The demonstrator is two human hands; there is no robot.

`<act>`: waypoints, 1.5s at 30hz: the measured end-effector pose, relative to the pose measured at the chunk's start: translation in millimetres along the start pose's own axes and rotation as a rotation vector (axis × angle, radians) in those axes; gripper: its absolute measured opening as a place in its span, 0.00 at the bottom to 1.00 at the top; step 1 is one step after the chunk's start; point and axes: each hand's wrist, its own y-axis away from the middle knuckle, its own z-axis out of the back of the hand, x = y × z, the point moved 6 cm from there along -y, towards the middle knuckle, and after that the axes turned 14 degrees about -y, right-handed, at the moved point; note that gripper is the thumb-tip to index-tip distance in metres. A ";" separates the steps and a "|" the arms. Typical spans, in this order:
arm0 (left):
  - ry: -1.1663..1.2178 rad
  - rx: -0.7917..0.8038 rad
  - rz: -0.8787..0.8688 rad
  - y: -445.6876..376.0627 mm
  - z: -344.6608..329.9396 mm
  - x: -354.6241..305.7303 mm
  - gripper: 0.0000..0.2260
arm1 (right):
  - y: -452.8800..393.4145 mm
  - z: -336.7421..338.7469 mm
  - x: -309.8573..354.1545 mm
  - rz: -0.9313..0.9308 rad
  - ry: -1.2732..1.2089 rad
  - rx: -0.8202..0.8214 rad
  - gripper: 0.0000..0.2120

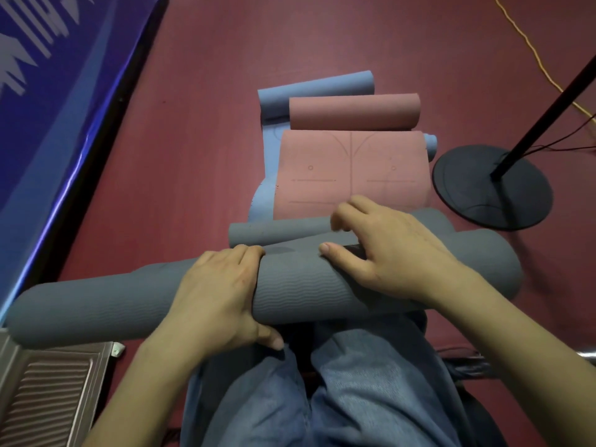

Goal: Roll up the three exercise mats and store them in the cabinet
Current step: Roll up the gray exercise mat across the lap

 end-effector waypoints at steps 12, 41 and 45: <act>0.009 0.070 -0.013 -9.5 7.3 1.8 0.46 | 7.3 -9.1 39.4 -0.117 0.349 0.232 0.36; 0.258 0.103 -0.123 -10.7 9.3 9.3 0.45 | -11.4 -20.5 15.1 -0.292 0.168 0.541 0.40; 0.323 -0.040 -0.100 -7.0 16.3 12.3 0.42 | -20.7 -21.5 6.0 -0.337 0.088 0.621 0.41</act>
